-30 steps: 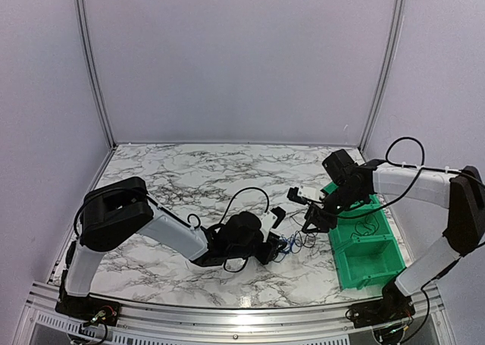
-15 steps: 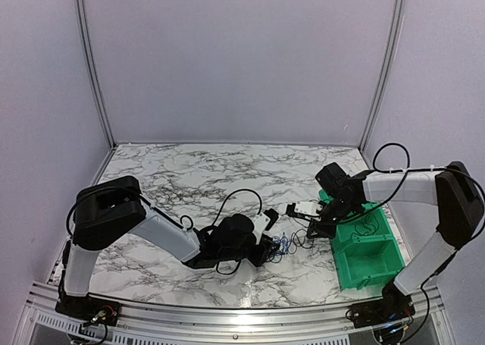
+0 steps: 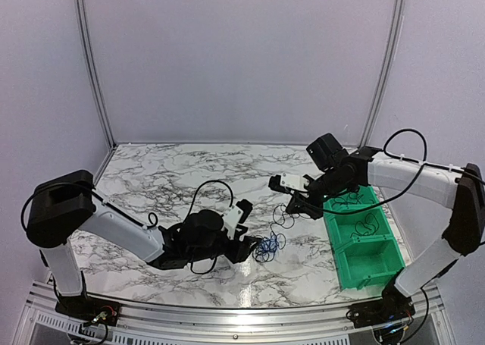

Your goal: Untangle the cables

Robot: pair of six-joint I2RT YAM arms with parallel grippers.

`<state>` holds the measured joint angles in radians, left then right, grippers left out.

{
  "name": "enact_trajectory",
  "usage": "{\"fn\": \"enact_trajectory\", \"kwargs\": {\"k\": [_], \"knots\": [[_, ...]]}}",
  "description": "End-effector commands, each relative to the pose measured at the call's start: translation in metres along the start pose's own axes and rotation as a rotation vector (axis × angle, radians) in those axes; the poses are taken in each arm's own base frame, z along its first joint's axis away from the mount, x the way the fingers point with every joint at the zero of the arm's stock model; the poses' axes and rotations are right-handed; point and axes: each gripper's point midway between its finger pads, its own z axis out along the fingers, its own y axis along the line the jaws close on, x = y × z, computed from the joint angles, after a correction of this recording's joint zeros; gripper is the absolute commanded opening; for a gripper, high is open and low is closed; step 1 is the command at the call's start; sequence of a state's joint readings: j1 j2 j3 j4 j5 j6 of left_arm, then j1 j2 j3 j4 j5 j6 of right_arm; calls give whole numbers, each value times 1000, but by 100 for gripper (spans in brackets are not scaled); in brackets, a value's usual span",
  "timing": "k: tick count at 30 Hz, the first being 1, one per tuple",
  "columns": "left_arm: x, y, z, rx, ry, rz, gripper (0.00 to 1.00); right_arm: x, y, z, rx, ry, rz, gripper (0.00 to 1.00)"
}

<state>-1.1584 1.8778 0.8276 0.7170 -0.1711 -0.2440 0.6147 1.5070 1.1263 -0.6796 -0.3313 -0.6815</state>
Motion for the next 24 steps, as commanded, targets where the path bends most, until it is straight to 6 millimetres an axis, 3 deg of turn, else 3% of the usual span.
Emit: {"fn": "enact_trajectory", "kwargs": {"k": [1, 5, 12, 15, 20, 24], "knots": [[-35, -2, -14, 9, -125, -10, 60, -26, 23, -8, -92, -27, -21, 0], [-45, -6, 0, 11, -175, -22, 61, -43, 23, -15, -125, -61, -22, 0], [-29, -5, 56, -23, -182, -100, 57, -62, 21, -30, -127, -104, -35, 0], [-17, -3, 75, -35, -168, -120, 50, -72, 23, -42, -130, -137, -49, 0], [6, 1, 88, -45, -130, -162, 35, -100, 16, -76, -79, -215, -86, 0], [20, 3, 89, -49, -103, -177, 34, -137, 6, -130, -20, -358, -117, 0]]}}
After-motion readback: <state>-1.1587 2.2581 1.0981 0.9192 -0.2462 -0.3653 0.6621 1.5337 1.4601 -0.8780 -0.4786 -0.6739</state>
